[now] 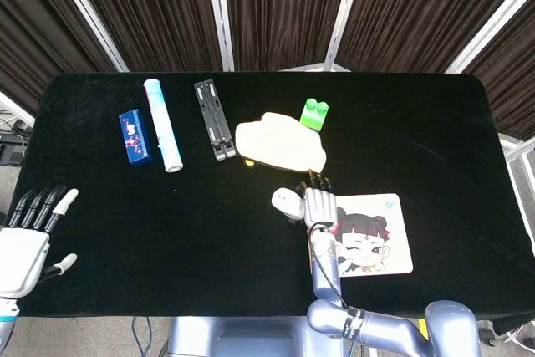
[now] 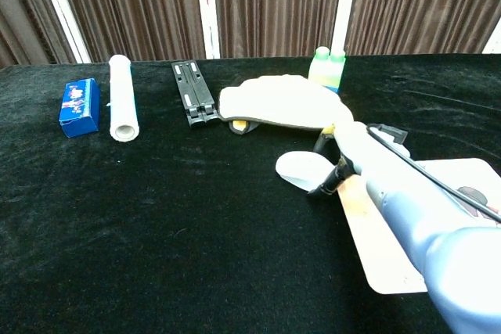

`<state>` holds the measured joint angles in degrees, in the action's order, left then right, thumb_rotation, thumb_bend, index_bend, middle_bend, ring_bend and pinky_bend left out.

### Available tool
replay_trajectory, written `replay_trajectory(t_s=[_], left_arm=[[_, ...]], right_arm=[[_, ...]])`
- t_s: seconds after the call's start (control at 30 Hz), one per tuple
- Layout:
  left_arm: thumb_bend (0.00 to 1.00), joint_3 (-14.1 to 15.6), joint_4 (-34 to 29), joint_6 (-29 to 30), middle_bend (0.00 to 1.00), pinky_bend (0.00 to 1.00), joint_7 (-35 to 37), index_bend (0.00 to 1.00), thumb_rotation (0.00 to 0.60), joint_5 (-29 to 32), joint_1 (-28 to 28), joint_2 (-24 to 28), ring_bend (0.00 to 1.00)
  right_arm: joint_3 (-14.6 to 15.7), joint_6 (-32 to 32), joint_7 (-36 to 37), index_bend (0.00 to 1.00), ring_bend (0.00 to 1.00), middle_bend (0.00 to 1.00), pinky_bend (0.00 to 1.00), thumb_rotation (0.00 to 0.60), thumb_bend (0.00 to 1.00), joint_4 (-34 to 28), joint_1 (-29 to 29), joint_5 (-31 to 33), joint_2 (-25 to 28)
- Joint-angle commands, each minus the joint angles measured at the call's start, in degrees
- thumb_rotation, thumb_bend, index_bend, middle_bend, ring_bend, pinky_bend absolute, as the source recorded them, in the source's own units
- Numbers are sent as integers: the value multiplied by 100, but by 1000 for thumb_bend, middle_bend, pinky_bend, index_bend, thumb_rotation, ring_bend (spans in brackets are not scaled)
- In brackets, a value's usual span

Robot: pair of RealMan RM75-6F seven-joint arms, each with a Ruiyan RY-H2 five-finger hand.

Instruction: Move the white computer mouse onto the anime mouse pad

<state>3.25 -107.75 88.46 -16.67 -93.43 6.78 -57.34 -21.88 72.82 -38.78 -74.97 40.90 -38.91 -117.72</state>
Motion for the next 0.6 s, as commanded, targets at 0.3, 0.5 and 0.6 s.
replay_trajectory(t_s=[0.3,0.5,0.6], left_arm=[[126,-35,-36,-101,0,0,23,0,600,-23,-22,39,0],[127,-56,-40,-180,0,0,15,0,600,-14,-23,45,0],[127,-66,-52,-206,0,0,-20,0,600,-13,-30,46,0]], right_arm=[[-28,50,-58,497,0,134,0,600,180,-136,-50,-35,42],[-35,194,40,528,0,157,0,600,184,-338,-140,-214,148],[-14,316,44,528,0,157,0,600,184,-550,-231,-302,289]])
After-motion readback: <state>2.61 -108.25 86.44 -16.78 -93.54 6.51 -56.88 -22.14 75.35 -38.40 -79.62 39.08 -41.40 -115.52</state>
